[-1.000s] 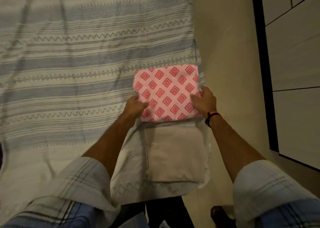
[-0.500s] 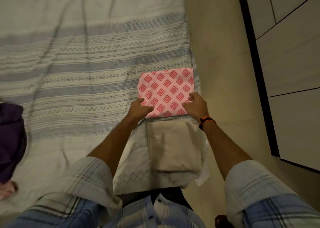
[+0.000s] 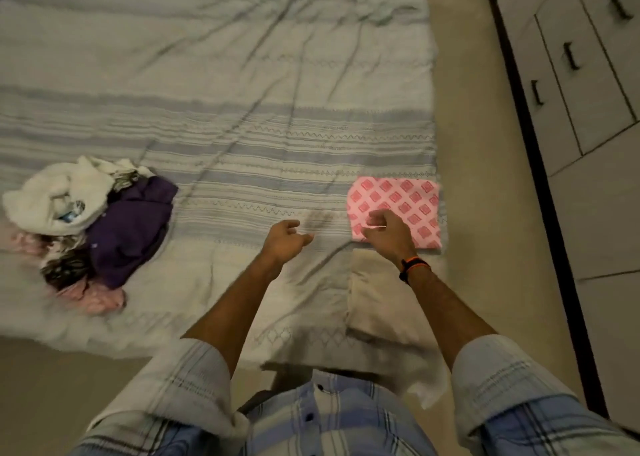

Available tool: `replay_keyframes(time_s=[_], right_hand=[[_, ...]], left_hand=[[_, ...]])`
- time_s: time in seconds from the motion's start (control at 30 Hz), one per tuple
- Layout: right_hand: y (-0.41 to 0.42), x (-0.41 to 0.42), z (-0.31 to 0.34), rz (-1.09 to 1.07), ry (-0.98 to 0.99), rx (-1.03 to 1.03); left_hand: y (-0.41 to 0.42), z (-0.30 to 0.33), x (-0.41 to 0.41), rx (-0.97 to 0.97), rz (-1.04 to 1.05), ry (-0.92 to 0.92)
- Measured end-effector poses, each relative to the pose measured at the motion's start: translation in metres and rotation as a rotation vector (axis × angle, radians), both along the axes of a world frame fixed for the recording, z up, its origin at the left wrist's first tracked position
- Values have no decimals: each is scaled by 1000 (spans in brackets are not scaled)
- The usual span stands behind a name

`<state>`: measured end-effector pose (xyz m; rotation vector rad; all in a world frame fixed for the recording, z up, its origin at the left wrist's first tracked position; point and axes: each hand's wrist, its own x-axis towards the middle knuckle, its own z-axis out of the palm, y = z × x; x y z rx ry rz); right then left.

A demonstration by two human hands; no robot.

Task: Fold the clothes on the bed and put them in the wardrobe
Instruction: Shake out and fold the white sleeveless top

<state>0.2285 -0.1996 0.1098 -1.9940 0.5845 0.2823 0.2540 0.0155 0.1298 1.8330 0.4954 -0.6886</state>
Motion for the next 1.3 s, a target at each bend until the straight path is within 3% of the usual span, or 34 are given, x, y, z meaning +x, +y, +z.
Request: replay_keyframes(time_s=[0.43, 0.7, 1.3], right_hand=[[258, -79, 25, 304, -92, 39], [367, -99, 36, 475, -92, 20], [510, 22, -6, 651, -13, 22]], left_hand=[[250, 22, -130, 21, 240, -99], [355, 26, -183, 10, 423, -103], [480, -1, -105, 47, 569, -10]])
